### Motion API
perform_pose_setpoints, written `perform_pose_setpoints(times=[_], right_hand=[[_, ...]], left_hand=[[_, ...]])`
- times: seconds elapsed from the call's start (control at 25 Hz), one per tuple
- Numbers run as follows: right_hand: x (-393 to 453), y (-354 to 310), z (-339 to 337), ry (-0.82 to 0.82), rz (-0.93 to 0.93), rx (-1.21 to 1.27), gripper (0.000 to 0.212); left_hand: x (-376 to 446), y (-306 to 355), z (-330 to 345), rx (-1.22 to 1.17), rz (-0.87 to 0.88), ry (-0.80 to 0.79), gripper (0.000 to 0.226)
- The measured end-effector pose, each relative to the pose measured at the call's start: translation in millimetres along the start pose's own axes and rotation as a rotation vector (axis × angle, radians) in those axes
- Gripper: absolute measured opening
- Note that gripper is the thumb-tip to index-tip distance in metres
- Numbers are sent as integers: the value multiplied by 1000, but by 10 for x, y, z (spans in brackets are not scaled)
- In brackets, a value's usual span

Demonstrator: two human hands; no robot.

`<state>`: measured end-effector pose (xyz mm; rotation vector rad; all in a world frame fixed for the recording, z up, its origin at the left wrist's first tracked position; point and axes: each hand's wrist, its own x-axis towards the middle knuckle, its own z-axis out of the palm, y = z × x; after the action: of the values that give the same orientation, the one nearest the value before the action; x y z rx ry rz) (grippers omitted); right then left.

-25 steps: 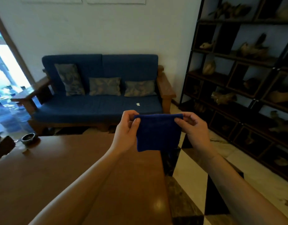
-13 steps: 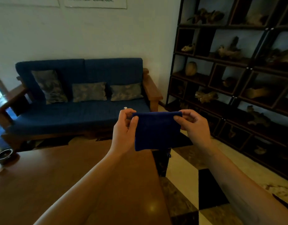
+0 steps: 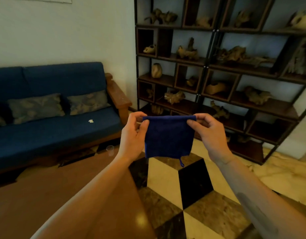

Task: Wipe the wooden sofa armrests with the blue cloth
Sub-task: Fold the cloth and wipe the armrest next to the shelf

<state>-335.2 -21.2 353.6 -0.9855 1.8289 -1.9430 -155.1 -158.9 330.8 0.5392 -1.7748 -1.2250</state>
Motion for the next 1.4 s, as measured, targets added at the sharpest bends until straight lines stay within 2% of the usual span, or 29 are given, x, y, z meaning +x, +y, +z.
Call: perform_pose_setpoints(times=[0.32,0.68,1.0,1.4], right_hand=[[555,118,-1183,-17,-8,26,10],[1161,326,-1858,-90,9,63,10],[1758,597,-1727,-113,22,98,10],[3062,796,-924,-169,0,80,11]], left_hand=[[333,68,1305,20,9,-4,22],[631,71,2112,39,8,45,23],[1164,-228,2207,93,-19,97,22],[2403,-799,1822,77,15,145,25]])
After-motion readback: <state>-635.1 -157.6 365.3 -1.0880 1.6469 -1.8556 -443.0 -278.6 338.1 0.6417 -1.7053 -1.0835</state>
